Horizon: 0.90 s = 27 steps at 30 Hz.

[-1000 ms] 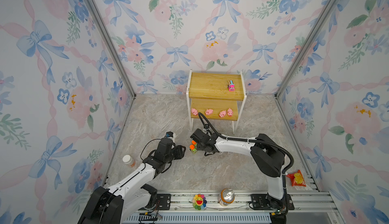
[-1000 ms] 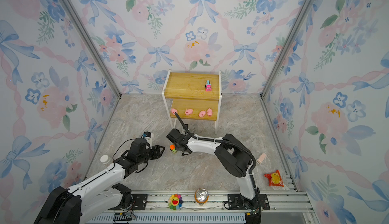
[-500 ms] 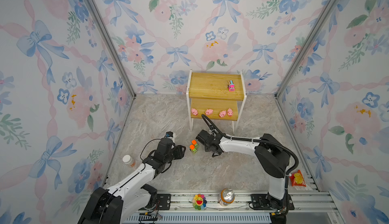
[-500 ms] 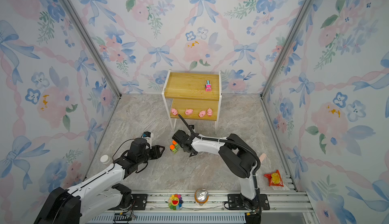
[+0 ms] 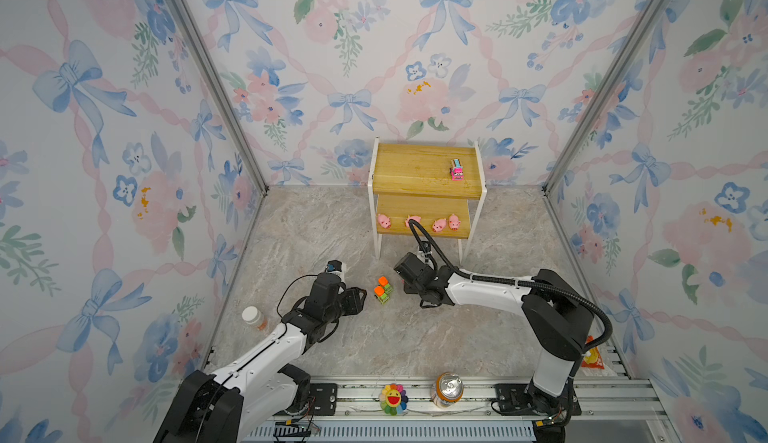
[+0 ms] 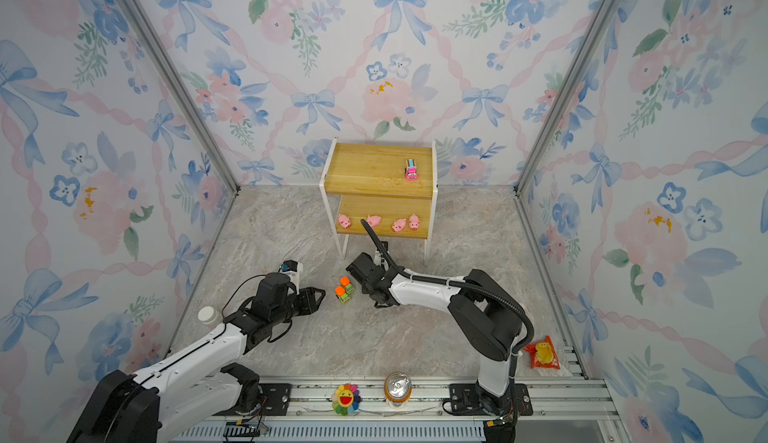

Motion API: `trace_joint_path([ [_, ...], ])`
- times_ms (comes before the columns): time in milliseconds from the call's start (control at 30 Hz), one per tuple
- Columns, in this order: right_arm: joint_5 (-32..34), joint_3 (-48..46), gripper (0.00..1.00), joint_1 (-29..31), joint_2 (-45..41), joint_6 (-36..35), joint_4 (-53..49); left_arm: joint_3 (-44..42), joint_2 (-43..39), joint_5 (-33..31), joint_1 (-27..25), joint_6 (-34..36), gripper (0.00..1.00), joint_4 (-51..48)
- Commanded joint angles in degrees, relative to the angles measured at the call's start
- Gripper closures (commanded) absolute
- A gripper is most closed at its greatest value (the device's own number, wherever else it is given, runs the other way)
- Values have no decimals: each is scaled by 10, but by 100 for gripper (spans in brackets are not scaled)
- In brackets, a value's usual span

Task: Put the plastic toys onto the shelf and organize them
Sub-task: 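Lower the right gripper around the green-topped pink truck and close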

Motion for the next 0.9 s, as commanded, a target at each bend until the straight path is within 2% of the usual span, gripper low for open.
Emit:
trace_joint_path([
  [0, -2, -18, 36, 16, 31, 41, 80, -3, 1, -5, -3, 8, 52, -12],
  [200, 0, 15, 35, 22, 79, 56, 95, -3, 4, -6, -3, 12, 52, -13],
  [500, 18, 6, 38, 11, 78, 57, 92, -3, 8, -10, -2, 11, 52, -12],
  [667, 19, 6, 54, 7, 79, 44, 88, -4, 9, -9, -2, 11, 52, -13],
  [867, 35, 6, 61, 14, 78, 38, 75, -7, 2, -11, -3, 10, 52, -13],
])
